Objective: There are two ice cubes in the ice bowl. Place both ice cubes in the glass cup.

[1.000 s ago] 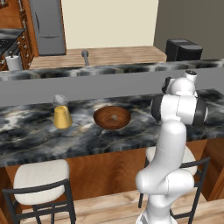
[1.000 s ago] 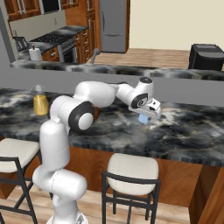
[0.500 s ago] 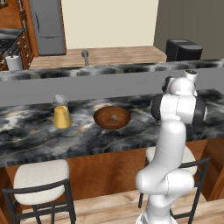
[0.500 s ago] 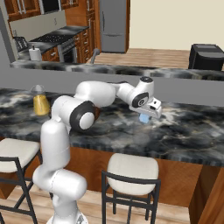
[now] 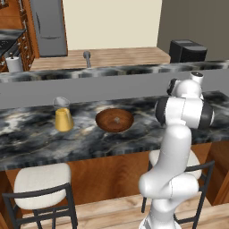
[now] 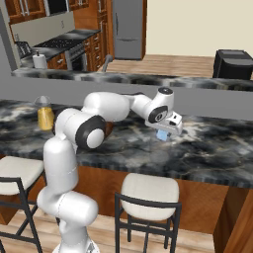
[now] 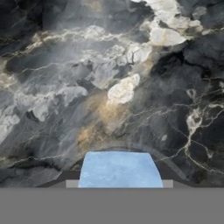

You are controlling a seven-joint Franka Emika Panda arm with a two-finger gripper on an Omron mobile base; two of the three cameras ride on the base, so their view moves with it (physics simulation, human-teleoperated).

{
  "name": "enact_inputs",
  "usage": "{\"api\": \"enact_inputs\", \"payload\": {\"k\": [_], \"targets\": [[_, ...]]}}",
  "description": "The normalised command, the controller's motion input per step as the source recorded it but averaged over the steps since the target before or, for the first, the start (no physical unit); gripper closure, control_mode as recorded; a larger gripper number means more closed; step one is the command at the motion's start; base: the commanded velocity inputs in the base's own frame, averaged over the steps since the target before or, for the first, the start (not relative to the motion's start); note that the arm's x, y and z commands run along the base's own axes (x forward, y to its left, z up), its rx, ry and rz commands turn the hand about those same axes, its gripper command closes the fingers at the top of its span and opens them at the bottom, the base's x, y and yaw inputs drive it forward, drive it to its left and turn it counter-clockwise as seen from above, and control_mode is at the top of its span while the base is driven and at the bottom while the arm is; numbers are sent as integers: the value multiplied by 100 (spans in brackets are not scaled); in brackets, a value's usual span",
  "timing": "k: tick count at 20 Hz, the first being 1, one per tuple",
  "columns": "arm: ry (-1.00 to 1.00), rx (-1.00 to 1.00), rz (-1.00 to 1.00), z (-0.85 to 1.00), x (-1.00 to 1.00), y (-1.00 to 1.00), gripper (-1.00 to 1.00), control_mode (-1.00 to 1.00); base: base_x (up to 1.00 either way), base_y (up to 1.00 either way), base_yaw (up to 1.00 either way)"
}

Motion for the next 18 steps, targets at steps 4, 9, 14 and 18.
{"api": "enact_inputs", "payload": {"k": [4, 9, 14, 18], "targets": [[0, 0, 0, 0, -14, 0, 100, -100, 0, 0, 0], [0, 0, 0, 0, -8, 0, 100, -100, 0, 0, 0], [0, -2, 0, -5, 0, 0, 100, -100, 0, 0, 0], [0, -5, 0, -16, 0, 0, 100, -100, 0, 0, 0]]}}
